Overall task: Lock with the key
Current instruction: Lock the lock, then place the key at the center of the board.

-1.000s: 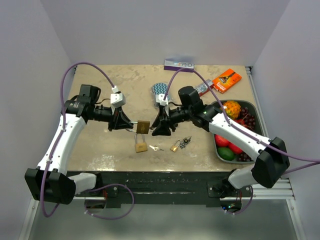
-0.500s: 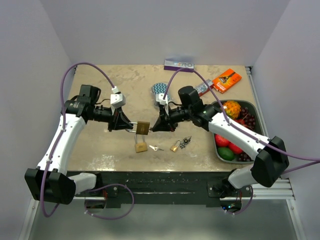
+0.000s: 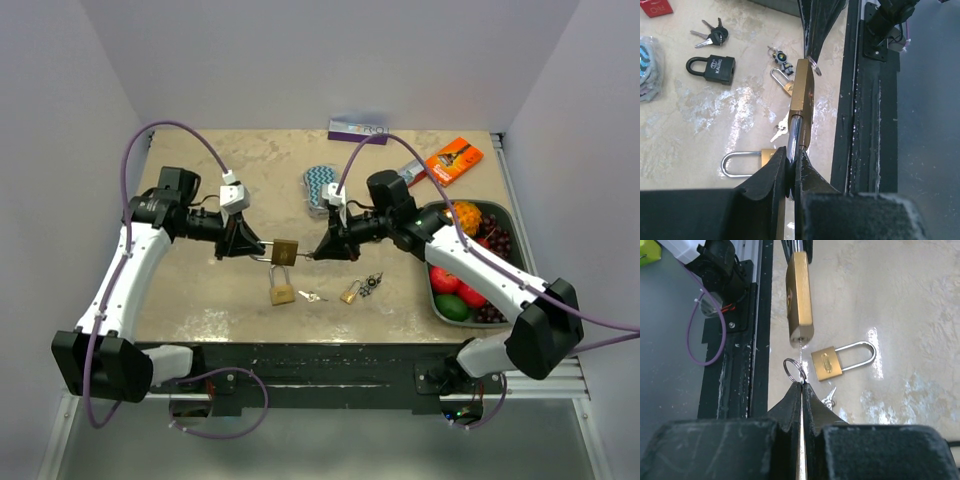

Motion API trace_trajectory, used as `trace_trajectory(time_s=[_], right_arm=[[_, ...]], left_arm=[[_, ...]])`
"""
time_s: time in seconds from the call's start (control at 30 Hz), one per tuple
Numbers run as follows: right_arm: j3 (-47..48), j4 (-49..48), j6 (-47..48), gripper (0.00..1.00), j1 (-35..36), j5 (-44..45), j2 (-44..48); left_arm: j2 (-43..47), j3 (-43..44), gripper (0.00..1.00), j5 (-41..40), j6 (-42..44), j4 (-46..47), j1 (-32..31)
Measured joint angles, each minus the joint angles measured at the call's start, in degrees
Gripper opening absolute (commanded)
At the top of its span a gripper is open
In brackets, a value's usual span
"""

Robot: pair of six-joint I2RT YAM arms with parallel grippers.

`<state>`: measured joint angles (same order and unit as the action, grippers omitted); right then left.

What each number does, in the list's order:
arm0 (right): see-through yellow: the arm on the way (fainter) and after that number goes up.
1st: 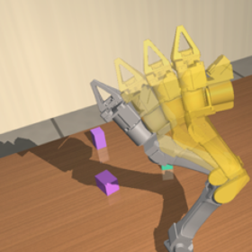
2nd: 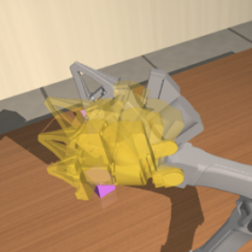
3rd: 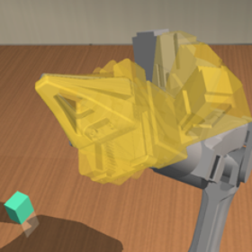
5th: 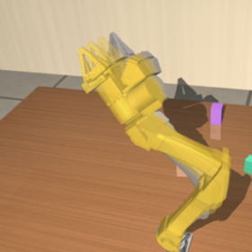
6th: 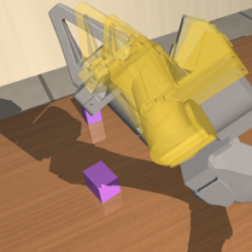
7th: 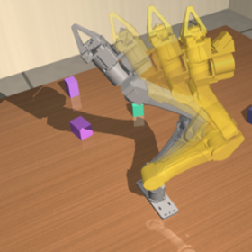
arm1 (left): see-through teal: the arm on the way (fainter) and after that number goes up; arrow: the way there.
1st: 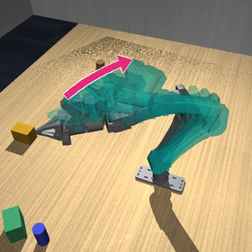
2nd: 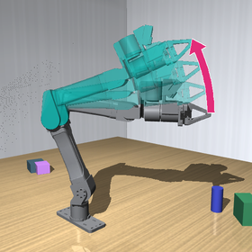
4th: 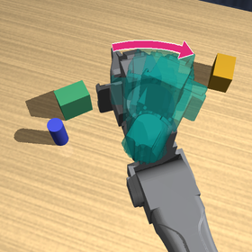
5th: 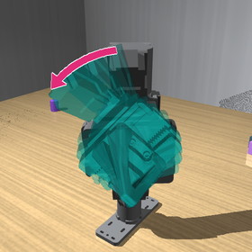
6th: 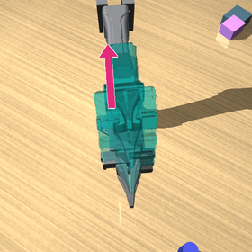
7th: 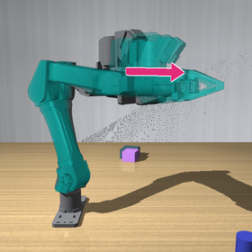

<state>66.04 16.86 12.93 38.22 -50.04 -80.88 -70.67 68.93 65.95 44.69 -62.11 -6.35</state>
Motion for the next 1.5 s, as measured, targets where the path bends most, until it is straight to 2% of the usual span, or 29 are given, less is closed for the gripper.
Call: trace_trajectory(time_s=[0.37, 0.6, 0.77, 1.0, 1.07, 1.27, 1.5], right_arm=[[-1.73, 4.46, 3.23, 0.00, -2.32, -0.04, 4.59], [-3.13, 6.12, 4.09, 0.00, -2.67, -0.02, 5.03], [-3.56, 6.01, 4.02, 0.00, -2.67, -0.04, 5.09], [-5.84, 0.61, -1.55, 0.00, -1.92, 1.95, 4.79], [-5.95, -1.86, -4.31, 0.00, -0.44, 4.55, 3.58], [-5.95, -10.75, -15.52, 0.00, 10.01, 13.79, -5.88], [1.25, -13.27, -22.25, 0.00, 17.75, 20.17, -21.53]], left_arm=[[-3.34, 1.22, 0.00, -3.28, 7.72, -4.13, 2.45], [-9.40, 3.45, 0.00, -13.86, 19.89, -10.62, 2.97], [-9.38, -0.79, 0.00, -22.03, 26.82, -11.45, 3.06], [-9.38, -3.61, 0.00, -26.84, 28.35, -12.46, 4.98], [-10.49, -2.32, 0.00, -26.29, 27.26, -12.55, 8.41], [-19.12, 6.38, 0.00, -24.09, 22.80, -9.57, 21.03], [-21.51, 7.08, 0.00, -23.91, 19.76, -7.76, 26.32]])
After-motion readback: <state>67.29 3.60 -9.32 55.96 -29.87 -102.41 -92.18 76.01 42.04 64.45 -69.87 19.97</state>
